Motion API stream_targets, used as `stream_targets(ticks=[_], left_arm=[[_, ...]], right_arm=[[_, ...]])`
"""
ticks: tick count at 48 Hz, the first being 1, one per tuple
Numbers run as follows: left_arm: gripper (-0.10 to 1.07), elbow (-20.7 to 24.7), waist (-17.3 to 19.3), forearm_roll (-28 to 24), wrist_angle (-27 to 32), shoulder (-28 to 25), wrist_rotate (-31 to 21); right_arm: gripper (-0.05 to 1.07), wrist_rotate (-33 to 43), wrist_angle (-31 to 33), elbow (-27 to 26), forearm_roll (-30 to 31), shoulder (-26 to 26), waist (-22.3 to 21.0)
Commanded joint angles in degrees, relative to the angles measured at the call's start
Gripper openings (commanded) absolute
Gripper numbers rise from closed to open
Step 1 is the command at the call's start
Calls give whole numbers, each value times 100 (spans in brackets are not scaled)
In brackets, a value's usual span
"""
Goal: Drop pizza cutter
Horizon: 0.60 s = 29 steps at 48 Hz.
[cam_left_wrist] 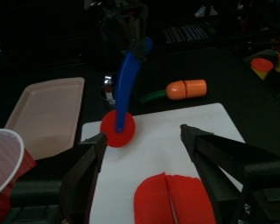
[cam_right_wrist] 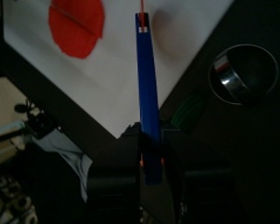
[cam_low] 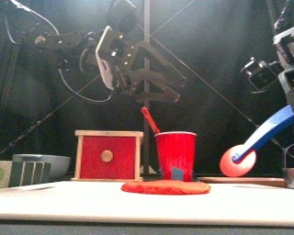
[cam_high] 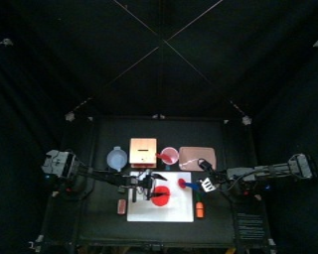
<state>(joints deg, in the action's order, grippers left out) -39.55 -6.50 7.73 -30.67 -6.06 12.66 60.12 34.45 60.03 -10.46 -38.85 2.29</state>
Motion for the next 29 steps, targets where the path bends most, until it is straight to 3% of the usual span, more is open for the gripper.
stream_targets(ticks=[1, 14, 29], left_arm=[[98, -9, -18, 9, -44, 167, 9], [98, -246, -18, -35, -44, 281, 18], [98, -448, -18, -44, -44, 316, 26]], right_arm=[[41, 659, -18, -62, 325, 88, 123], [50, 2241, -229, -97, 536, 624, 598], [72, 2725, -1195, -264, 492, 1239, 905]])
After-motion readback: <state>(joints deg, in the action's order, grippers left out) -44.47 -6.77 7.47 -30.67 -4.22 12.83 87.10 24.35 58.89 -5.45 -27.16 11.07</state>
